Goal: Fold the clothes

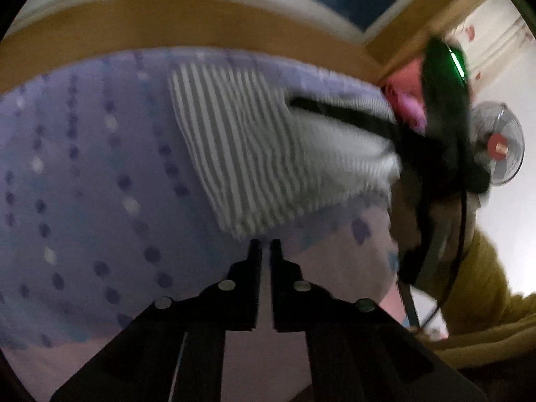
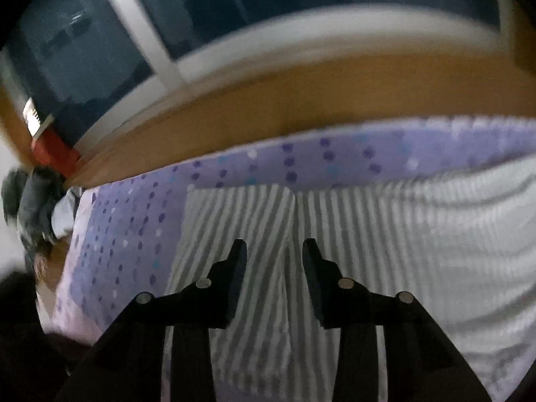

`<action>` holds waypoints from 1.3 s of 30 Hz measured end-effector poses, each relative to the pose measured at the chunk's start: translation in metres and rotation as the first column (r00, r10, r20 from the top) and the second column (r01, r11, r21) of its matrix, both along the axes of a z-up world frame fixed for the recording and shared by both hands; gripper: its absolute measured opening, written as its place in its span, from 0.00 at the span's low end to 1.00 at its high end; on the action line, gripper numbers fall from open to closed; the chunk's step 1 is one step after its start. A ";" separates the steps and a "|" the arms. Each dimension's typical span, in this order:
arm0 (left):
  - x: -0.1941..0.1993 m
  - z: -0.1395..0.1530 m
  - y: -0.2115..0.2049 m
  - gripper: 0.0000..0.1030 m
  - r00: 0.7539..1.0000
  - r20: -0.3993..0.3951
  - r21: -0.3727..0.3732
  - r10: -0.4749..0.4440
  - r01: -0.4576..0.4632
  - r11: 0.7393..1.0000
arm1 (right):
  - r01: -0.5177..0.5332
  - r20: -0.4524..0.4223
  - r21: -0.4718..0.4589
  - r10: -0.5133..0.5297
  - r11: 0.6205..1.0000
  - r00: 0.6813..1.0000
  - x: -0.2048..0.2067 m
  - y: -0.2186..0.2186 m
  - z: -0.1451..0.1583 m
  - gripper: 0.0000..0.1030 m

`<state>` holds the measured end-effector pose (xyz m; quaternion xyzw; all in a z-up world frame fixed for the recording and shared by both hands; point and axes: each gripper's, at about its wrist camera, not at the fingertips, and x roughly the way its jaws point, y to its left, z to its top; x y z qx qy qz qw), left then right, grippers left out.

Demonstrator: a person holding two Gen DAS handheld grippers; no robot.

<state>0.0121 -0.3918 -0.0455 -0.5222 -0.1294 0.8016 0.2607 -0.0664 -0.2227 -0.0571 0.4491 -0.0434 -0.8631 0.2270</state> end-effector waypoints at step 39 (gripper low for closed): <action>-0.125 -0.034 0.024 0.14 0.972 0.106 -0.010 -0.208 0.210 0.978 | 0.141 -0.097 0.329 -0.116 0.934 0.989 0.102 -0.052 -0.024 0.40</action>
